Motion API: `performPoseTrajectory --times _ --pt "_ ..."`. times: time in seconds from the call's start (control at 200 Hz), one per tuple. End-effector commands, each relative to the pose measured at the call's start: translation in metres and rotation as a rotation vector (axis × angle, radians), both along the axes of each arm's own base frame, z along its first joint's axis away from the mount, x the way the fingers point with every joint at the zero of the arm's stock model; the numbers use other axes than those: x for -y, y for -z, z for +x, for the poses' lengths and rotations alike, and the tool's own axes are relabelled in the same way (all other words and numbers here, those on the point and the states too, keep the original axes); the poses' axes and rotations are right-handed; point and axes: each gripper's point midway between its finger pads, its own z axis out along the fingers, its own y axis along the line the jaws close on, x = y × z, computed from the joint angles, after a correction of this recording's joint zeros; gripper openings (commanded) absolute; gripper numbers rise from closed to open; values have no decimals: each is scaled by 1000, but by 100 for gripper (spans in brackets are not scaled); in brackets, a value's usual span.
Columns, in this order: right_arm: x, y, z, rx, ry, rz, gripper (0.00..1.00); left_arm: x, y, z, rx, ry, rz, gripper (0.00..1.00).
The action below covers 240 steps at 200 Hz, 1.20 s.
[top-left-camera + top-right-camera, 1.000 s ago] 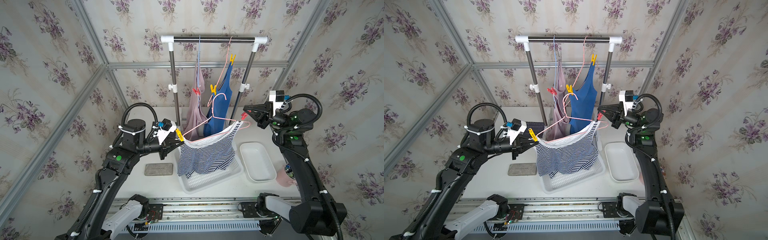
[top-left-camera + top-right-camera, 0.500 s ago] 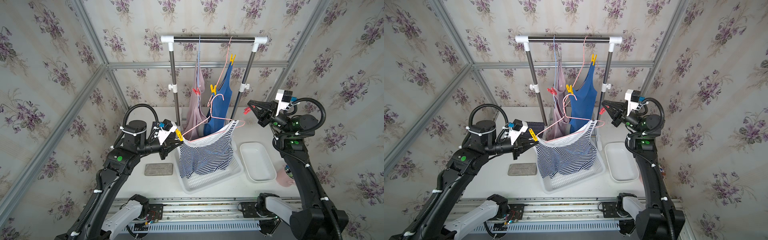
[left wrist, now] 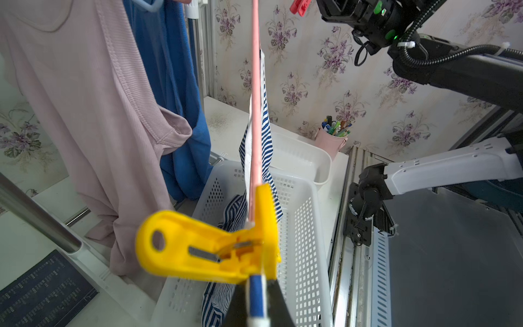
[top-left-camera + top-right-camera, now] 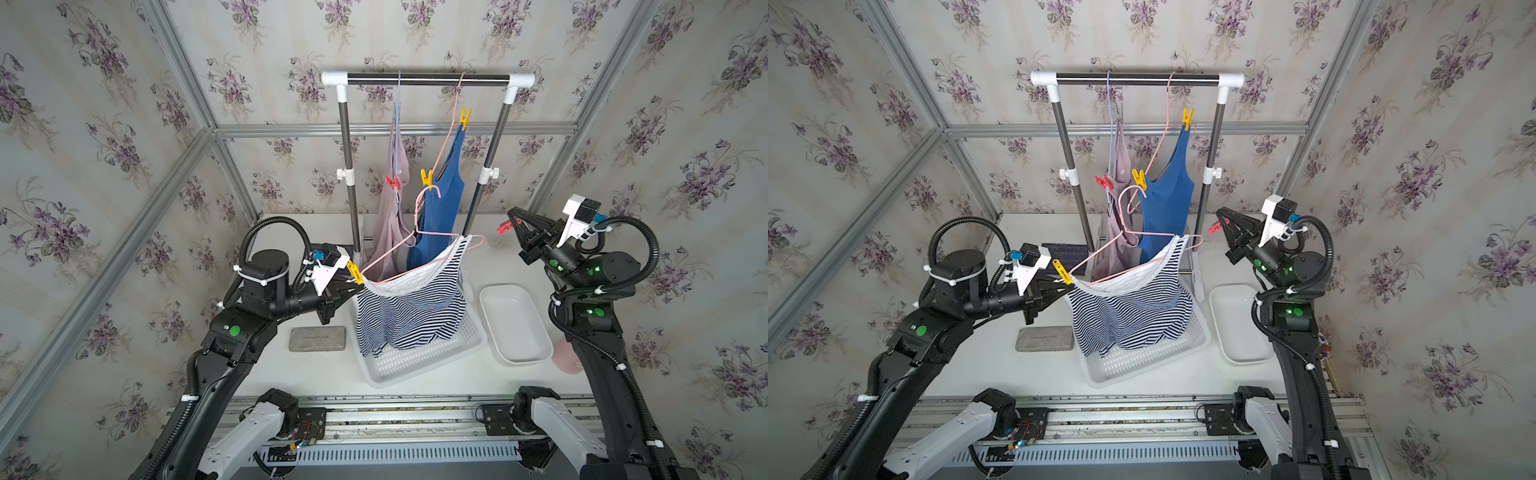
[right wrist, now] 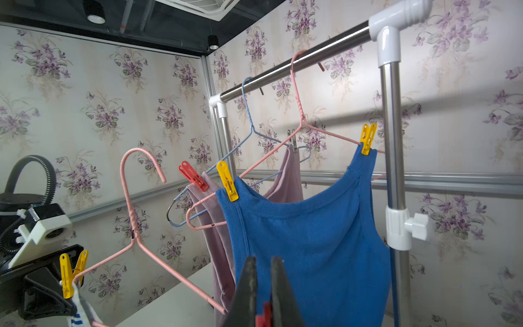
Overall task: Remove the clothespins securing tank tops to the hanger
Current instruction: Place the clothespin in the storage box.
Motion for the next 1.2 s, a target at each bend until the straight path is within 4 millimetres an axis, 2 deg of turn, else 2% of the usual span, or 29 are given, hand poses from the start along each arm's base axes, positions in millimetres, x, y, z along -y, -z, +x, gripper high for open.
performPoseTrajectory --times 0.0,0.24,0.49,0.764,1.044,1.194 --pt "11 19 7 -84 76 37 0 -4 -25 9 74 -71 -82 0" --pt "26 78 4 -252 183 74 0 -11 -37 -1 123 -115 -152 0" --pt "59 129 4 -403 402 90 0 -4 -38 -4 111 -83 -160 0" --pt "66 183 7 -555 440 149 0 0 -34 -2 92 -73 -157 0" --pt "73 222 10 -651 487 152 0 6 -21 3 52 -70 -142 0" --pt "70 242 12 -692 466 135 0 9 -17 6 40 -86 -133 0"
